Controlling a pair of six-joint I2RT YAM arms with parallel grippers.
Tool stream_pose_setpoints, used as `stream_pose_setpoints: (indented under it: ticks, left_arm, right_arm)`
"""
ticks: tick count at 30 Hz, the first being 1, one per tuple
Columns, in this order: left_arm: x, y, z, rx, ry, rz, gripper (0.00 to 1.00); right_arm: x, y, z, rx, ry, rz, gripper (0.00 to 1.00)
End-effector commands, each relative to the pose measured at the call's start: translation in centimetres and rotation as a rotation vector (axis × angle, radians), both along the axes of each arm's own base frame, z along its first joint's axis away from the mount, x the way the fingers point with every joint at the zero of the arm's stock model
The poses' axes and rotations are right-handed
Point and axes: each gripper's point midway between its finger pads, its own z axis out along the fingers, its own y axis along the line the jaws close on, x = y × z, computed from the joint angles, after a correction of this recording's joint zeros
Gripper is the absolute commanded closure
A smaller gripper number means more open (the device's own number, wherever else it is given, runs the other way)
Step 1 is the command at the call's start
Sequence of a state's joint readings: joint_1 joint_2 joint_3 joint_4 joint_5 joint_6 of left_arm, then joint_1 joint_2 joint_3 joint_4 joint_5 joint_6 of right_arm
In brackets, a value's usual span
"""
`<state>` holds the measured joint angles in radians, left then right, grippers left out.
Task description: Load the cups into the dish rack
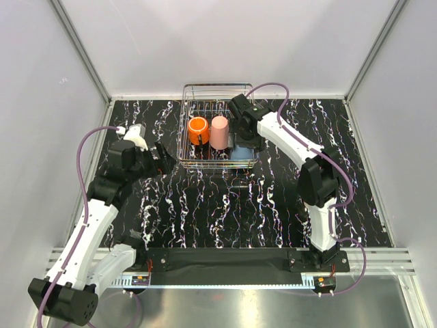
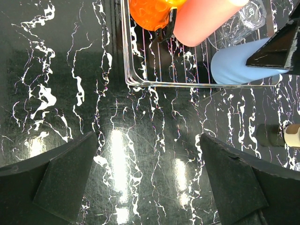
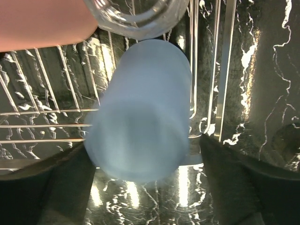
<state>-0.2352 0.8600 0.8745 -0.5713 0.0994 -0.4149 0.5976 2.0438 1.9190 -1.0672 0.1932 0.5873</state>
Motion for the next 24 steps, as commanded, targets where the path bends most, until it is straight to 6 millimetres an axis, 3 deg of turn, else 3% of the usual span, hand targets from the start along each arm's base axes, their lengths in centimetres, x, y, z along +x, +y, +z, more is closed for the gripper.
stream_pose_setpoints:
  ticks: [1, 2, 7, 13, 18, 21, 22, 24]
  left_arm:
    - [0.9, -0.3, 1.0, -0.017, -0.056, -0.019, 0.01]
    - [0.9, -0.4, 1.0, -0.018, -0.055, -0.02, 0.01]
    - [0.9, -0.3, 1.0, -0.023, -0.054, -0.018, 0.02]
    - [1.0, -0.2, 0.9, -0.026, -0.053, -0.014, 0.02]
    - [1.1, 0.0, 0.9, -0.033, -0.053, -0.009, 0.02]
    - [1.1, 0.0, 0.9, -0.036, -0.056, -0.009, 0.02]
    - [1.1, 0.1, 0.9, -0.035, -0.057, -0.006, 0.02]
    - [1.1, 0.1, 0.8, -0.036, -0.054, -0.006, 0.02]
  right_arm:
    - [-0.2, -1.0, 0.9, -0.016, -0.028, -0.026, 0.04]
    - [-0.3, -1.2, 1.2, -0.015, -0.035, -0.027, 0.0]
    - [-0.6, -1.7, 2.9, -0.013, -0.068, -0.036, 0.0]
    - [-1.4, -3.4, 6.5, -0.002, -0.153, -0.07, 0.0]
    - [-2.6, -6.7, 8.8, -0.04, -0.221, -0.162, 0.0]
    - [-3.1, -9.0, 8.7, -0.034, -0.222, -0.228, 0.0]
    - [-3.3, -10.0, 7.5, -0.043, -0.202, -0.257, 0.0]
    - [-3.3, -12.6, 7.2, -0.036, -0.202, -0.335, 0.0]
